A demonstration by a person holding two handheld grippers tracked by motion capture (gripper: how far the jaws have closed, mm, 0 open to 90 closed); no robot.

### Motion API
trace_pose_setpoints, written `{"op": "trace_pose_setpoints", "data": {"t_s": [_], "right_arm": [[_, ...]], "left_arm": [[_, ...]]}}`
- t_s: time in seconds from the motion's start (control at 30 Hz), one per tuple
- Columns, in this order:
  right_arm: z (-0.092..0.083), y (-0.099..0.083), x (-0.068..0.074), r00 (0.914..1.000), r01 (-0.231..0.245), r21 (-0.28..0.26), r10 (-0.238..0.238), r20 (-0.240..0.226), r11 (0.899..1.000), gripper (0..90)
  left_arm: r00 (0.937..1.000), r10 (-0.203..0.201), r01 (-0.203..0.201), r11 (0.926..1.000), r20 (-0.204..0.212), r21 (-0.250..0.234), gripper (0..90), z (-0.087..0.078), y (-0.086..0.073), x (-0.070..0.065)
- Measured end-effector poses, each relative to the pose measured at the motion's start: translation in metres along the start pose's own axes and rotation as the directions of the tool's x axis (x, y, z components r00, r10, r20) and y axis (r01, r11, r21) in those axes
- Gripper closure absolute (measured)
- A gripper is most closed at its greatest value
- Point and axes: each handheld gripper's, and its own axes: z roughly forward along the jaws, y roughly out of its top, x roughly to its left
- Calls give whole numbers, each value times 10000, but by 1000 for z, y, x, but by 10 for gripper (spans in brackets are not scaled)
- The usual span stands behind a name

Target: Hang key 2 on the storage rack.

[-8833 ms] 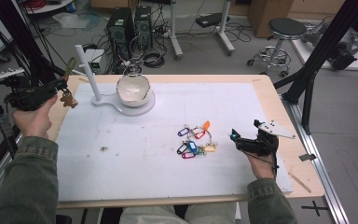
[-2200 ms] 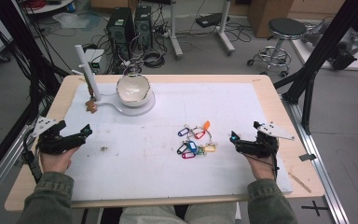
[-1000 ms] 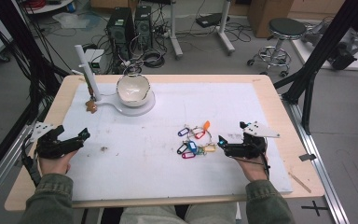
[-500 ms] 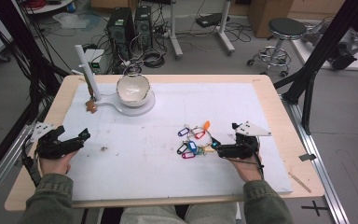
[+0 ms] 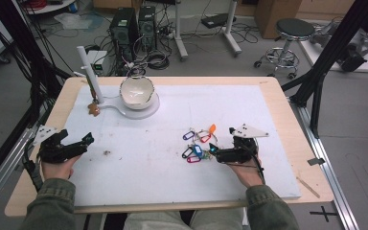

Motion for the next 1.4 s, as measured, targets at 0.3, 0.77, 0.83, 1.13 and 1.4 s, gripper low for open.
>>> {"op": "trace_pose_setpoints", "data": {"t_s": [0.3, 0.77, 0.83, 1.13, 1.4], "right_arm": [[17, 1, 12, 9991, 248, 667, -225, -360, 9975, 6], [42, 0, 27, 9925, 945, 1795, -786, -937, 9792, 43], [44, 0, 27, 9915, 974, 1888, -789, -1030, 9772, 56], [53, 0, 32, 9842, 1257, 2491, -891, -1530, 9603, 213], [59, 0, 35, 9831, 1455, 2817, -1067, -1487, 9484, 339]], "left_arm": [[10000, -21, 21, 10000, 15, 4, 17, 0, 0, 1], [10000, 26, -26, 10000, 74, 69, 17, 1, -1, 0], [10000, 24, -24, 10000, 70, 66, 17, 1, -1, 0], [10000, 18, -18, 10000, 32, 71, 16, 1, -1, 0], [10000, 46, -46, 10000, 8, 78, 17, 2, -1, 0]]}}
